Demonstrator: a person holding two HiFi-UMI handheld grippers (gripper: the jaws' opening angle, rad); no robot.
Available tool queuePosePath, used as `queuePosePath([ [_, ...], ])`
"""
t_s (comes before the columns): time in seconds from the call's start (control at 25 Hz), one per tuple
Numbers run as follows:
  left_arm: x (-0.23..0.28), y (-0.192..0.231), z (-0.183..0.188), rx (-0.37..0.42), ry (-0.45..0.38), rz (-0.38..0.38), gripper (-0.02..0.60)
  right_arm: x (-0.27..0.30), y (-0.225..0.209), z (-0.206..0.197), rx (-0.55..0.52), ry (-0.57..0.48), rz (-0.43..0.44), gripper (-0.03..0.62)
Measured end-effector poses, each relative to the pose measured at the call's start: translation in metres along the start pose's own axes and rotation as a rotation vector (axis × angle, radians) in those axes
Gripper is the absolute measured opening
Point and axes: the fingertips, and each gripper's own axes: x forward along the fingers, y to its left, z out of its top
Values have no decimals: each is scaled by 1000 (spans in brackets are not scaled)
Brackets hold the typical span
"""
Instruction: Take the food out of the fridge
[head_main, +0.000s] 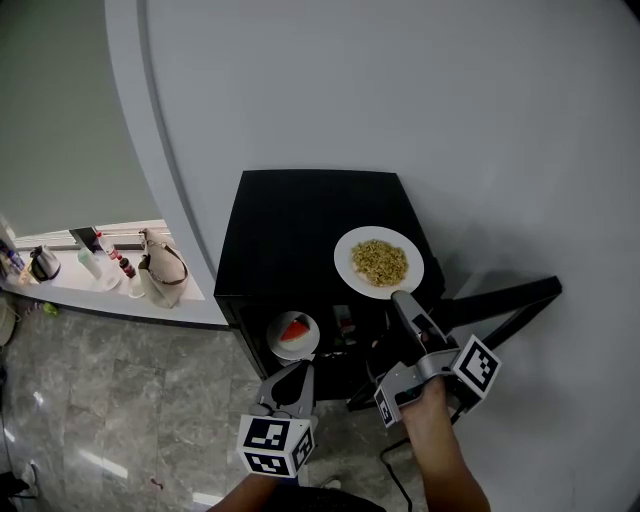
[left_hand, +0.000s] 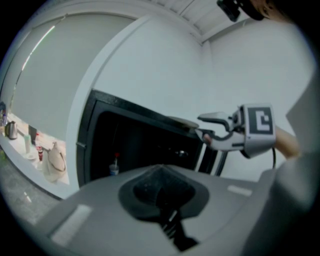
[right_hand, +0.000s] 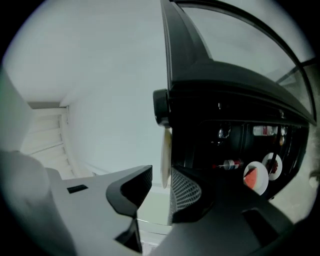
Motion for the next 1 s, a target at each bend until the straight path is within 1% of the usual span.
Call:
queuePosePath([
  [0.04, -1, -1, 1, 1, -1, 1, -15, -7, -1, -3, -48, 8, -2, 90],
  [0.08, -2, -1, 1, 2, 0, 4, -15, -16, -4, -6, -104, 16, -8, 75],
  [0.12, -3, -2, 1, 4, 4, 6, -15, -24, -9, -10, -162, 25, -19, 44],
  [0.16, -4, -3, 1, 7, 9, 9, -15, -32, -14, -14, -221, 36, -31, 27],
  [0.28, -9, -11, -1, 27, 23, 14, -15, -50, -27, -33, -407, 100, -65, 15],
  [0.32, -11, -15, -2, 34, 26, 14, -15, -55, -31, -41, -485, 128, -77, 15],
  [0.36, -13, -19, -4, 42, 29, 13, -15, -60, -36, -49, -586, 158, -95, 14],
  [0.48, -19, -29, -9, 67, 30, 15, -15, -76, -54, -72, -961, 262, -148, 5],
  [0.52, -21, -32, -12, 77, 32, 15, -15, -80, -59, -80, -1058, 296, -160, 3],
  [0.6, -26, -38, -16, 95, 41, 17, -15, -87, -65, -93, -1196, 348, -180, 2],
  [0.72, -34, -44, -24, 113, 51, 25, -15, -96, -71, -107, -1329, 400, -193, 2],
  [0.8, -38, -46, -28, 114, 56, 32, -15, -100, -74, -116, -1378, 430, -190, 2],
  [1.0, -48, -43, -33, 106, 58, 51, -15, -105, -79, -126, -1379, 461, -185, 2],
])
